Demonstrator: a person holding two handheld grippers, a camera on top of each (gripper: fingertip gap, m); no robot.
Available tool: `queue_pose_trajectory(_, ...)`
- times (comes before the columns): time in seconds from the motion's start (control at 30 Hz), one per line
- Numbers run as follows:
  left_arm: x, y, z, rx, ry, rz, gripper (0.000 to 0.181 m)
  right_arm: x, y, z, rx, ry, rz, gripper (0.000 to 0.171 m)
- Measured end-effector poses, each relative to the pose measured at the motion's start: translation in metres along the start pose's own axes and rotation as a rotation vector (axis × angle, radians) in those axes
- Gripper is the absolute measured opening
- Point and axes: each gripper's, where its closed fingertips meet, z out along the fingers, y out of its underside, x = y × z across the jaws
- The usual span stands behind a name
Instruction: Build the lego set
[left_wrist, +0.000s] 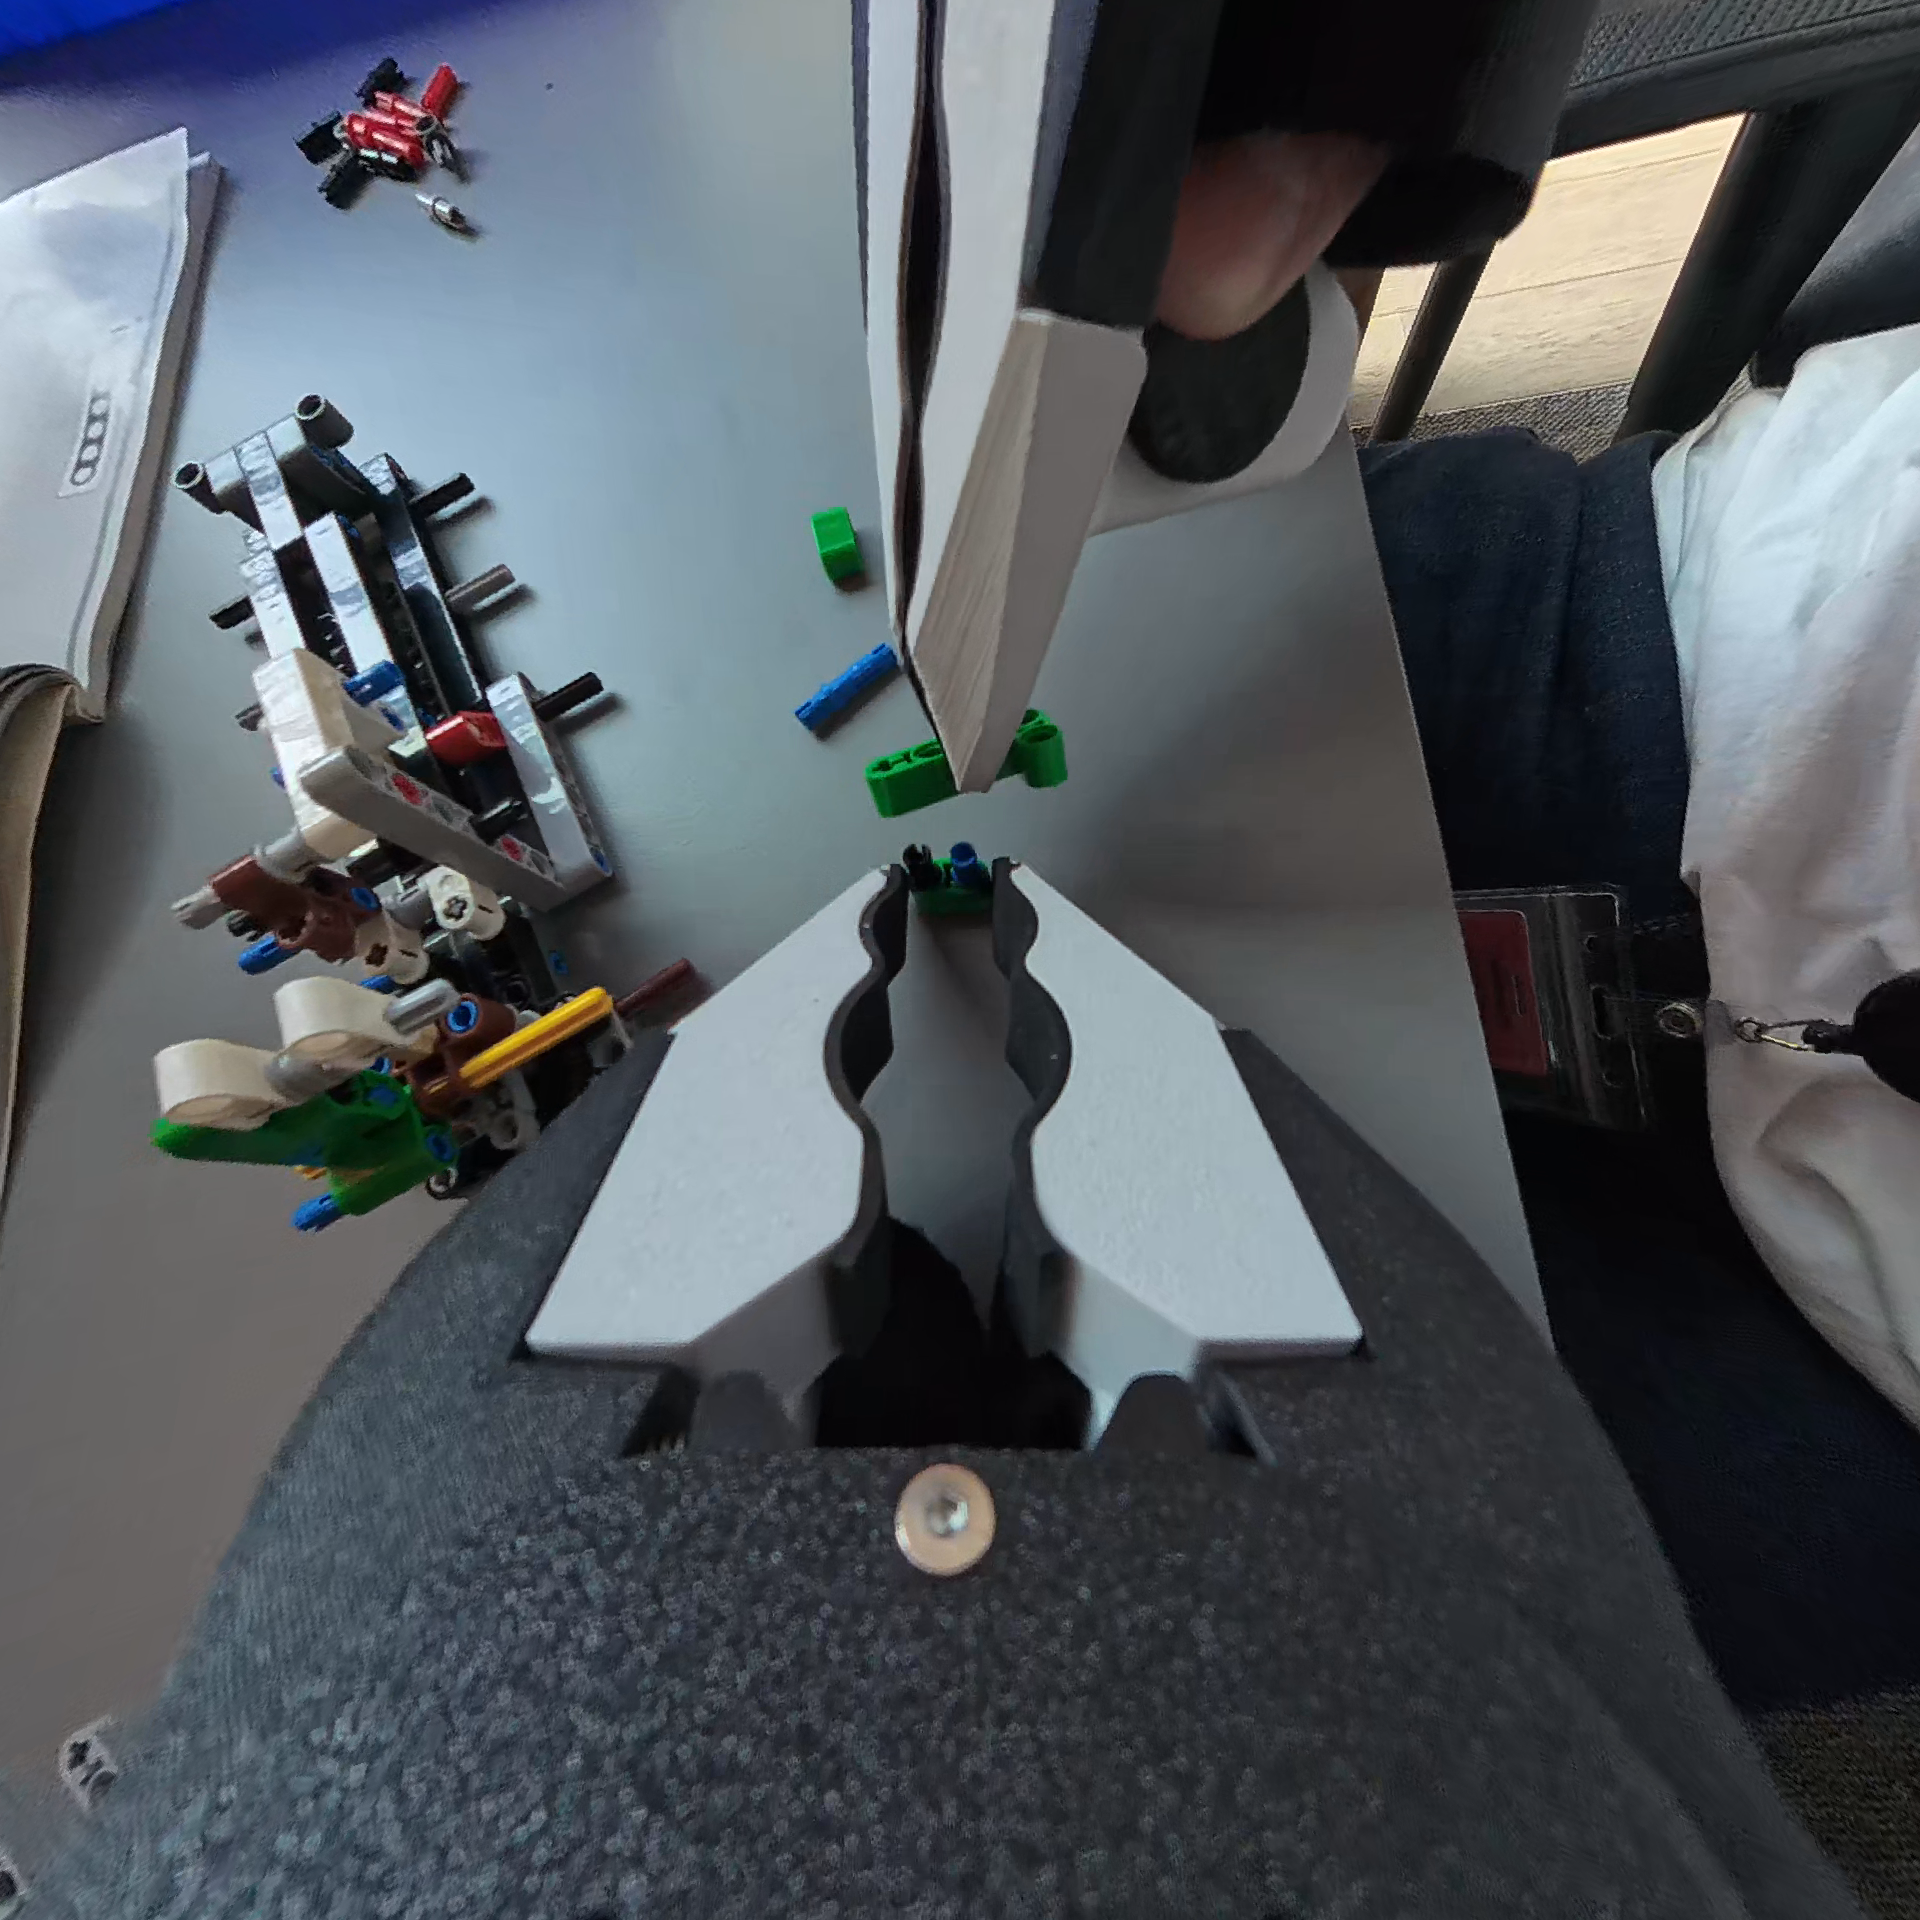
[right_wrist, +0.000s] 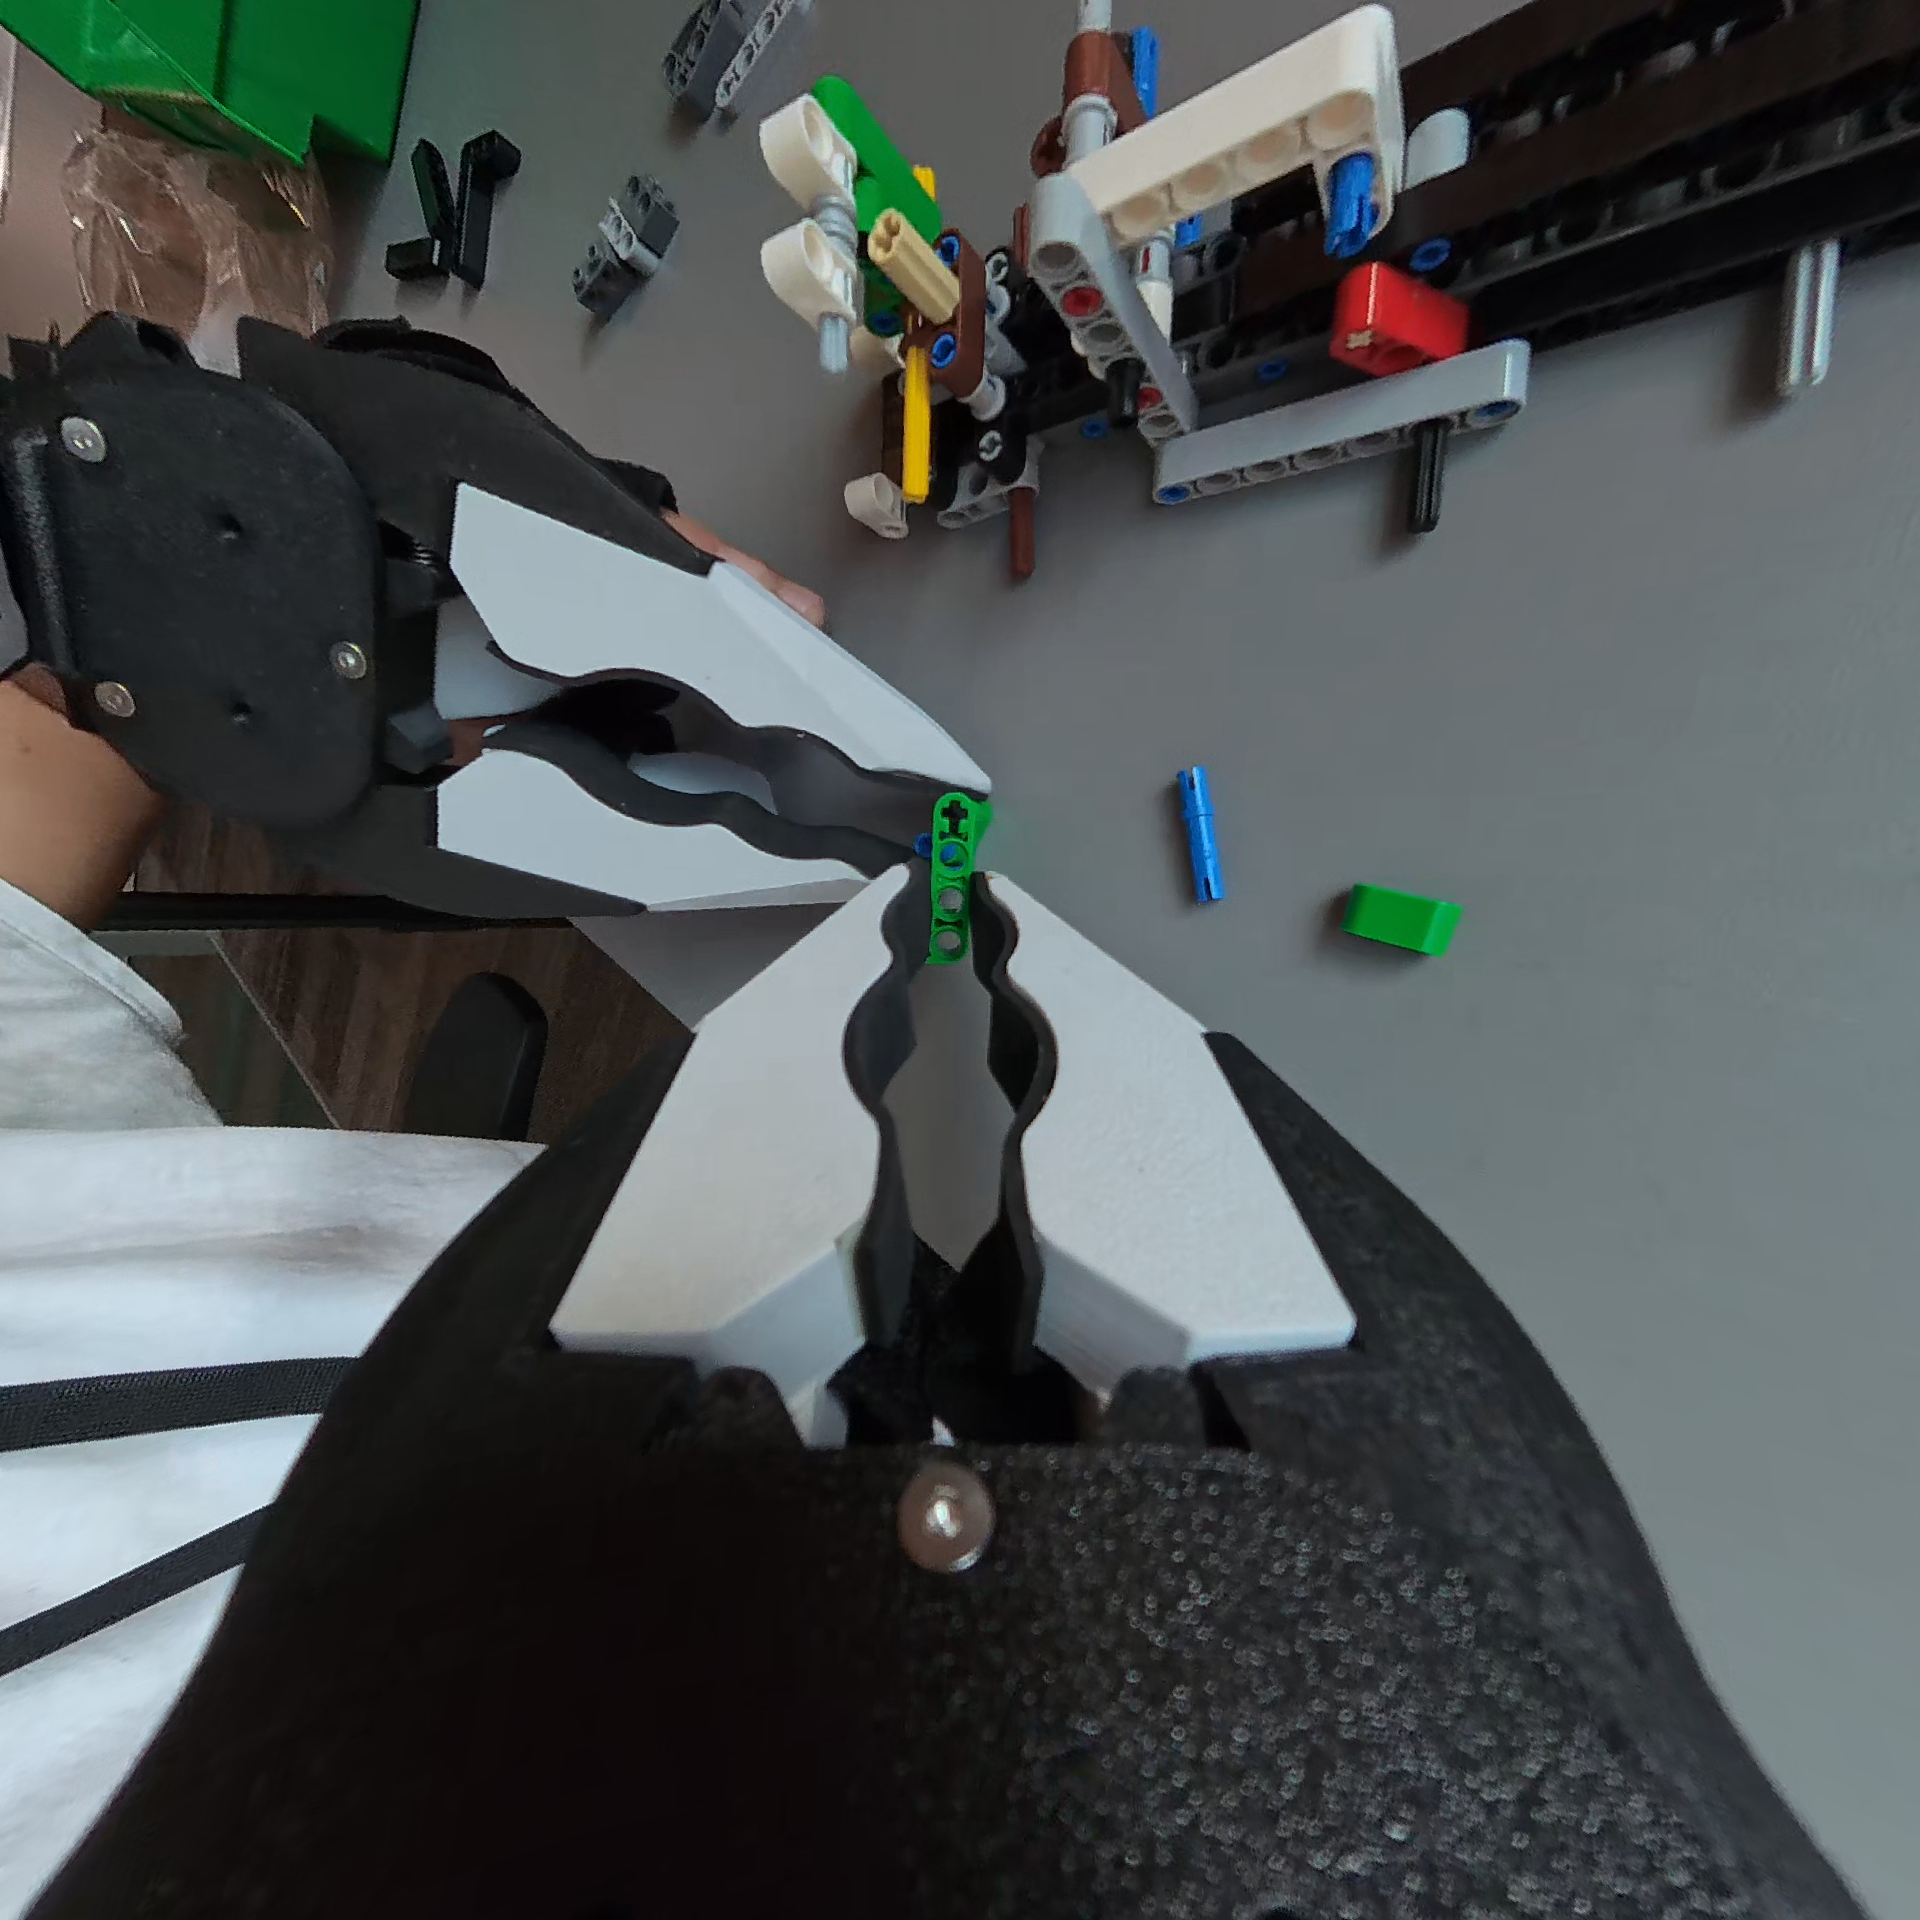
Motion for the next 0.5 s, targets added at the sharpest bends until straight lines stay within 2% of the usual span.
queue_pose_trajectory(0.5, 0.0002, 0.0066, -0.0067, -0.004, 0.02, -0.045, 0.014, -0.0038, -0.0044, 0.001, 0.035, -0.012, -0.011, 0.006)
